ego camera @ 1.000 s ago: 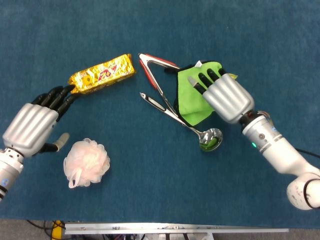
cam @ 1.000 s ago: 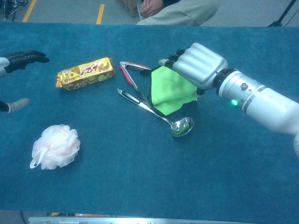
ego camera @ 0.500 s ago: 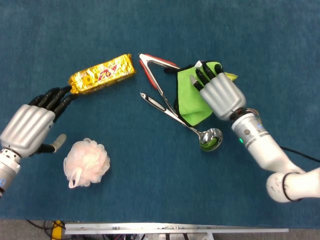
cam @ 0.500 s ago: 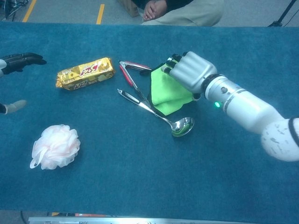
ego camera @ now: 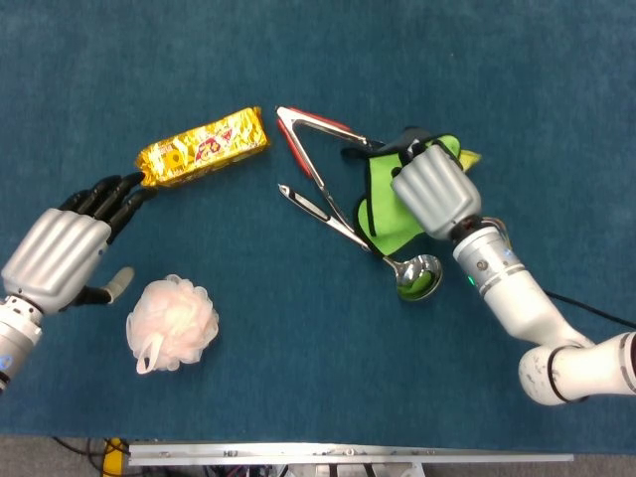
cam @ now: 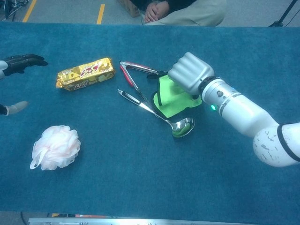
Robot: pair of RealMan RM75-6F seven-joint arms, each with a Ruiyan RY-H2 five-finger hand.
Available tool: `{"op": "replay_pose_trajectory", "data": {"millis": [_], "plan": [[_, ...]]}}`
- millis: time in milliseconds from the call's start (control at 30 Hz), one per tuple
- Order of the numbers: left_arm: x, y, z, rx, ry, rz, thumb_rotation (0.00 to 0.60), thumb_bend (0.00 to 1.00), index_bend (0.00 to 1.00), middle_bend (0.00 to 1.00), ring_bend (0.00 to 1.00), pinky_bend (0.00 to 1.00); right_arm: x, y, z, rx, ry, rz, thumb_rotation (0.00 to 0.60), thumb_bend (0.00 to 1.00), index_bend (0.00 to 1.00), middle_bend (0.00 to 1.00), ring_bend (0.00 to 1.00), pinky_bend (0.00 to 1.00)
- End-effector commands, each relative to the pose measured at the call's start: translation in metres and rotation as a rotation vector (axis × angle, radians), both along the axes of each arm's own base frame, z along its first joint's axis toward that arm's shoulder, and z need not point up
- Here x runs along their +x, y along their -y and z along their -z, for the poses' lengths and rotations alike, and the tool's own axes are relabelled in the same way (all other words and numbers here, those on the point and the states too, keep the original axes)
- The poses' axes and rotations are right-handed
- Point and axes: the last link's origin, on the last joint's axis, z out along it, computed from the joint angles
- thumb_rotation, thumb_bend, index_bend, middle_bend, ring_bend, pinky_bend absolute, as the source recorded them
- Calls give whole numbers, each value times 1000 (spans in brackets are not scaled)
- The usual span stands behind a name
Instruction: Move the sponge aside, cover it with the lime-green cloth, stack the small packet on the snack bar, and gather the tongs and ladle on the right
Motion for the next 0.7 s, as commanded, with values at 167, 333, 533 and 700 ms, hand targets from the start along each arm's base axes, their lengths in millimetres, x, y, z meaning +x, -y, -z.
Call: {"op": "replay_pose_trajectory", "data": {"millis": [167, 333, 533, 700], "plan": [[0, 0, -1, 6, 7, -1, 600, 375, 0, 0, 0, 162, 1, -1, -2, 7, 21, -3, 600, 135, 558, 500, 502, 737], [0, 0, -1, 4, 8, -1, 600, 375, 0, 0, 0, 162, 4, -2, -8, 11, 58, -10, 600, 260, 580, 533, 559, 764], [1, 0, 0, 2, 11, 2, 600, 375, 0, 0, 0, 162, 6, -6, -16, 20, 104, -16, 600, 289, 605, 556, 608, 799], [2, 0, -1, 6, 12, 2, 600, 375, 0, 0, 0, 162, 17, -11, -28, 34, 190, -20, 600, 289, 611, 561, 615, 812]]}}
